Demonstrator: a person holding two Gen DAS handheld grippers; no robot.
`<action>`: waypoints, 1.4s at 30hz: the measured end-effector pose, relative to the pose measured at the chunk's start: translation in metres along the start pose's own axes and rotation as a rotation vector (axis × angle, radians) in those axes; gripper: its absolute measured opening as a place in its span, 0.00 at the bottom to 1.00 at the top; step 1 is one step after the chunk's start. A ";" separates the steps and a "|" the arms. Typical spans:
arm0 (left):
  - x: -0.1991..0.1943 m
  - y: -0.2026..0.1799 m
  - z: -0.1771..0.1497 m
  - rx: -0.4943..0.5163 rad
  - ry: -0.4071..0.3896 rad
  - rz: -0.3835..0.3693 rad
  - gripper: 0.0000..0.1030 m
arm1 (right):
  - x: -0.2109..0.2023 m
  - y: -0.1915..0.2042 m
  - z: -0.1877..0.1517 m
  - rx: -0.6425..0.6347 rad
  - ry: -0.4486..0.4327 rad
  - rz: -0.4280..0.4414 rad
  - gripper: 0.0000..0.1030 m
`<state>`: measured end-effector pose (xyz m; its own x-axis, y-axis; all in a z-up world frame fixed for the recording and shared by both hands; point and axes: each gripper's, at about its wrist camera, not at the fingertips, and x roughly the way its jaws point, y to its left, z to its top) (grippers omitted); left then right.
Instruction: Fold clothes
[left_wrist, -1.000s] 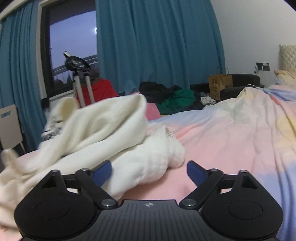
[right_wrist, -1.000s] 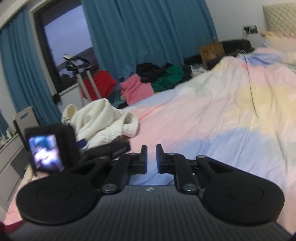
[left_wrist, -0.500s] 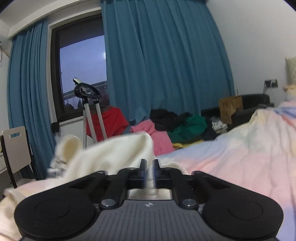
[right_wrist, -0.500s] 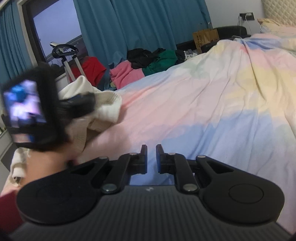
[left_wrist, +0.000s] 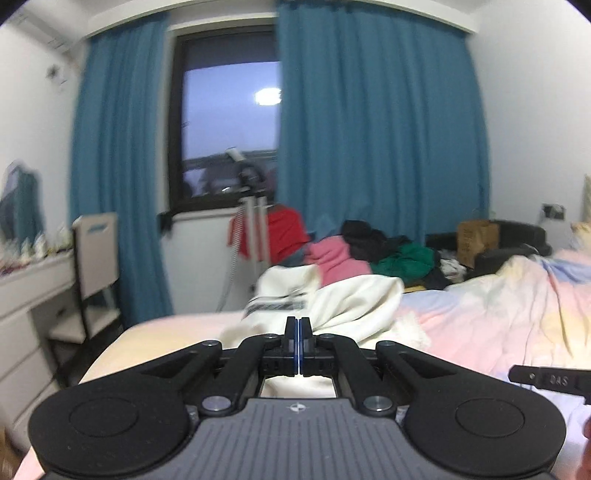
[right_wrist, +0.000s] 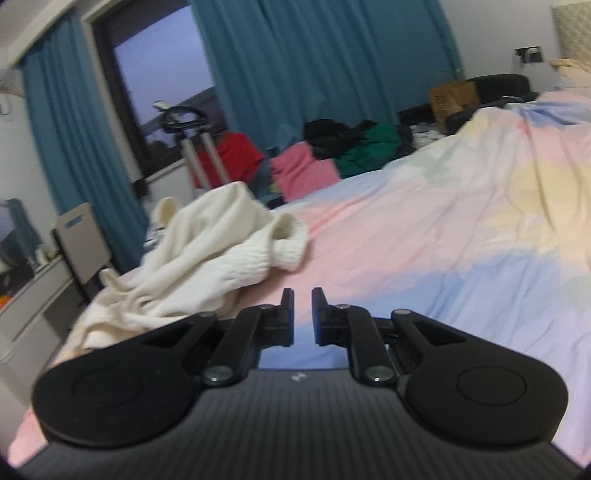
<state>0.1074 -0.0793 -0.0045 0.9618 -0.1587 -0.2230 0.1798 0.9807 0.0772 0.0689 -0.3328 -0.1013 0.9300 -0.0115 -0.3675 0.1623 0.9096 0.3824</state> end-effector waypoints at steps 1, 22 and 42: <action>-0.012 0.010 -0.001 -0.019 0.007 0.013 0.01 | -0.003 0.005 0.000 -0.010 0.003 0.020 0.13; -0.087 0.162 -0.035 -0.286 -0.005 0.119 0.95 | 0.145 0.178 0.026 -0.152 0.247 0.345 0.59; -0.036 0.187 -0.080 -0.432 0.119 0.143 0.94 | 0.236 0.231 0.070 -0.148 0.267 0.158 0.14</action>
<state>0.0902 0.1191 -0.0602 0.9359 -0.0291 -0.3512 -0.0793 0.9536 -0.2904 0.3486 -0.1545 -0.0405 0.8172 0.2256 -0.5305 -0.0446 0.9422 0.3319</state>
